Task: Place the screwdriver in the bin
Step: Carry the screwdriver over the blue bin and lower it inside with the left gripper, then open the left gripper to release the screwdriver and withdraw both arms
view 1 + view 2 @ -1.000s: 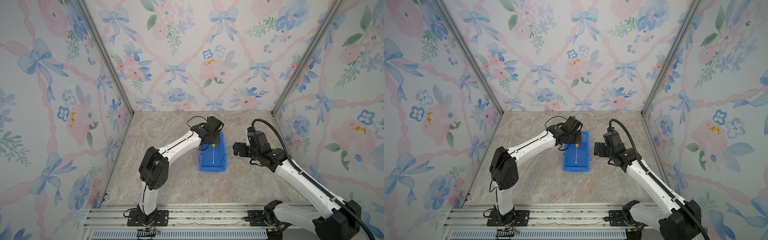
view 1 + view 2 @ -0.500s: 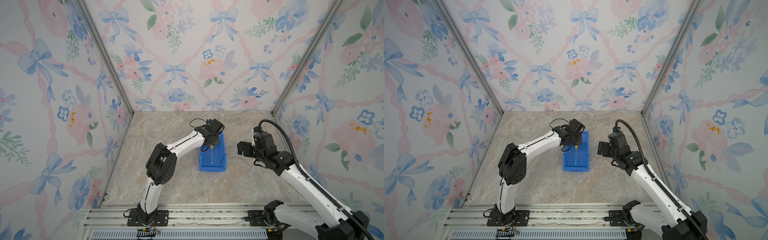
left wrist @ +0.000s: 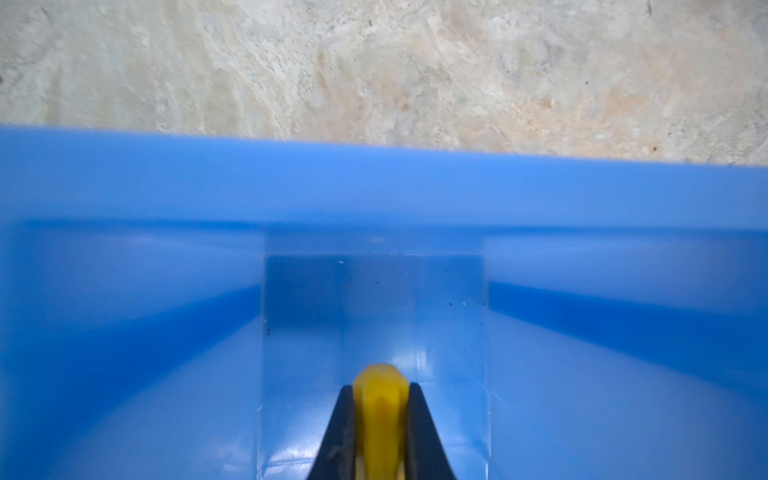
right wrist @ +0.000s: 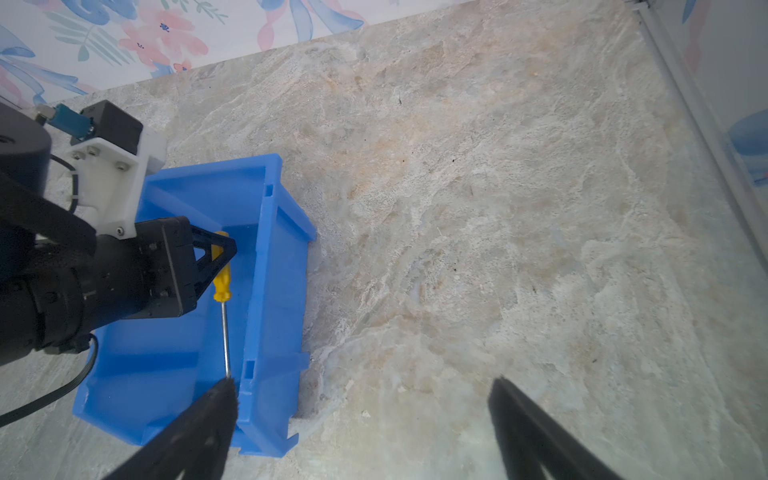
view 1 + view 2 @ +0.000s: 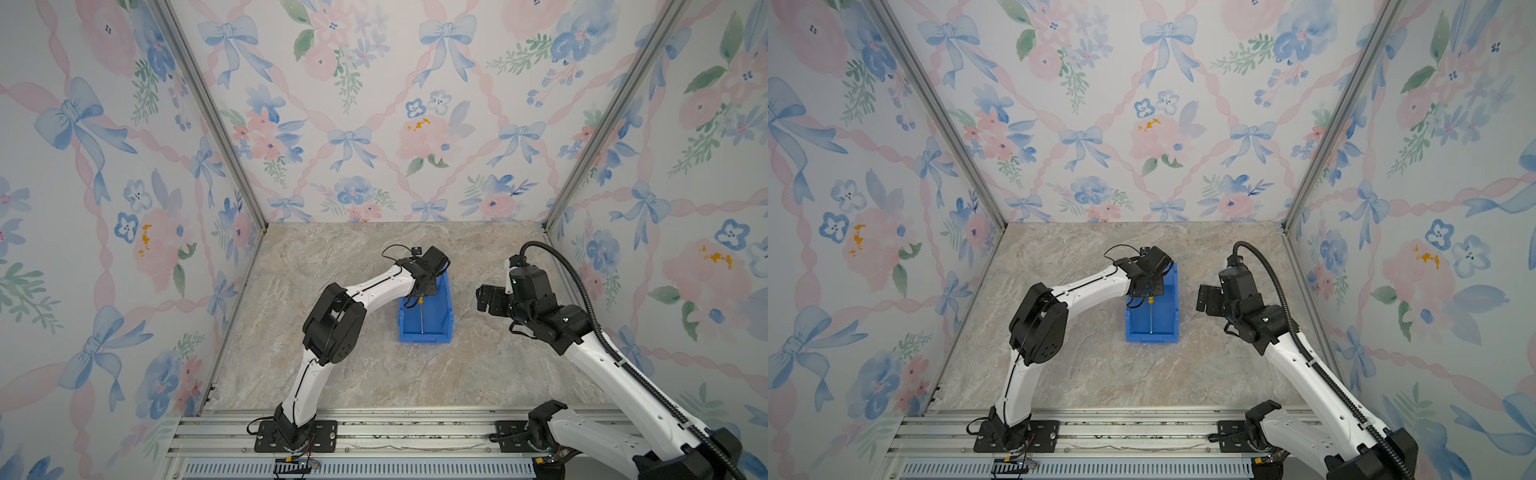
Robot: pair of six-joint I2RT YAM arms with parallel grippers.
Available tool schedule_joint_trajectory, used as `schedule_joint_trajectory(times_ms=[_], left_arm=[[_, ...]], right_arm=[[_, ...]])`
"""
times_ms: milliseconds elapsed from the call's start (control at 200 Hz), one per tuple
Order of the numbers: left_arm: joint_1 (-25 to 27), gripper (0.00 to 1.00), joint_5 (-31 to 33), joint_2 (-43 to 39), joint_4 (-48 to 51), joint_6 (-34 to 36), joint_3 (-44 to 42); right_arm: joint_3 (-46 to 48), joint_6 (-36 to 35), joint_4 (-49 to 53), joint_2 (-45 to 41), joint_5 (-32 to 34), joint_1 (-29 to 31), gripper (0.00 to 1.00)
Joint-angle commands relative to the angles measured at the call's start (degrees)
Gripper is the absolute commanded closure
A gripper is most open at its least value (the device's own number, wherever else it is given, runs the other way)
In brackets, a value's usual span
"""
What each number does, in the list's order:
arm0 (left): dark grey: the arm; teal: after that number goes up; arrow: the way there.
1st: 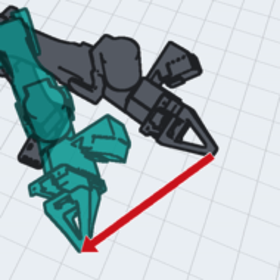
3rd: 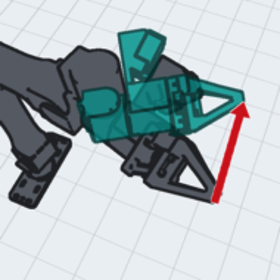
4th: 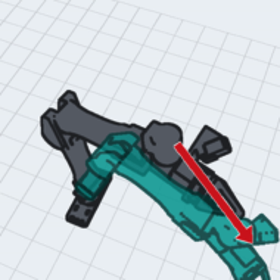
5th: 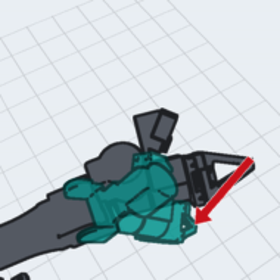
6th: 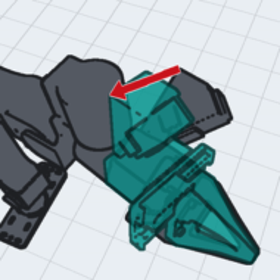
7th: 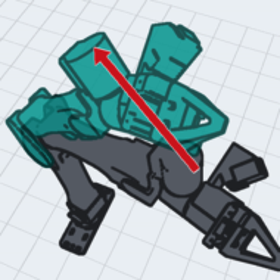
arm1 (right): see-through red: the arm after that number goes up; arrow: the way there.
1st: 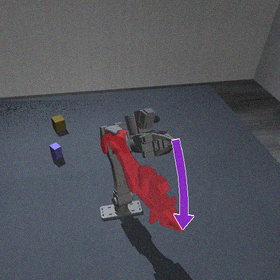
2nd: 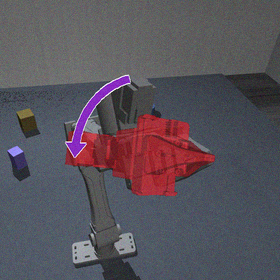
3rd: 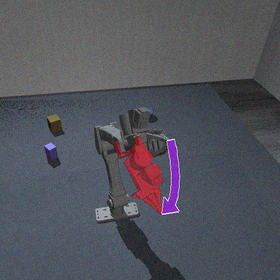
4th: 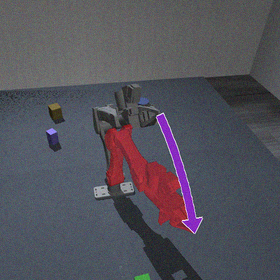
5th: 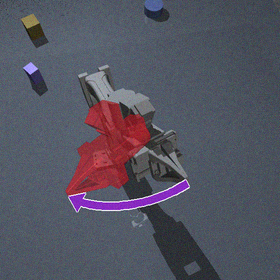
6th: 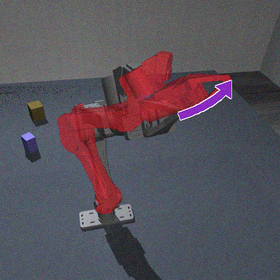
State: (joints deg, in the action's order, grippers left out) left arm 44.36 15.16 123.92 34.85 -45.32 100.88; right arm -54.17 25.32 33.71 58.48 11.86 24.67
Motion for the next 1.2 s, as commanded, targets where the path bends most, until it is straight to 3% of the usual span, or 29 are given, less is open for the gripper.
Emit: schedule_joint_trajectory(times_ms=[0,375,725,1065,1190], left_arm=[[0.47,1.00,1.53,2.70,0.90,-1.09,1.02],[1.15,0.98,2.36,4.70,0.93,-1.35,2.04],[1.43,0.74,2.96,4.15,0.97,-1.35,2.30],[2.00,0.68,3.70,-1.84,1.10,0.17,1.16],[2.90,0.54,3.48,-7.81,1.10,1.35,-2.28]], right_arm=[[0.98,-0.27,1.43,-1.17,0.63,-1.02,0.03],[1.90,-0.45,1.80,-3.03,0.18,-2.36,0.03],[1.65,-1.10,2.30,-4.61,0.62,-3.31,0.03],[2.12,-1.77,2.52,-7.02,0.42,-4.62,0.03],[3.08,-2.11,3.05,-9.33,2.20,-4.80,0.03]])
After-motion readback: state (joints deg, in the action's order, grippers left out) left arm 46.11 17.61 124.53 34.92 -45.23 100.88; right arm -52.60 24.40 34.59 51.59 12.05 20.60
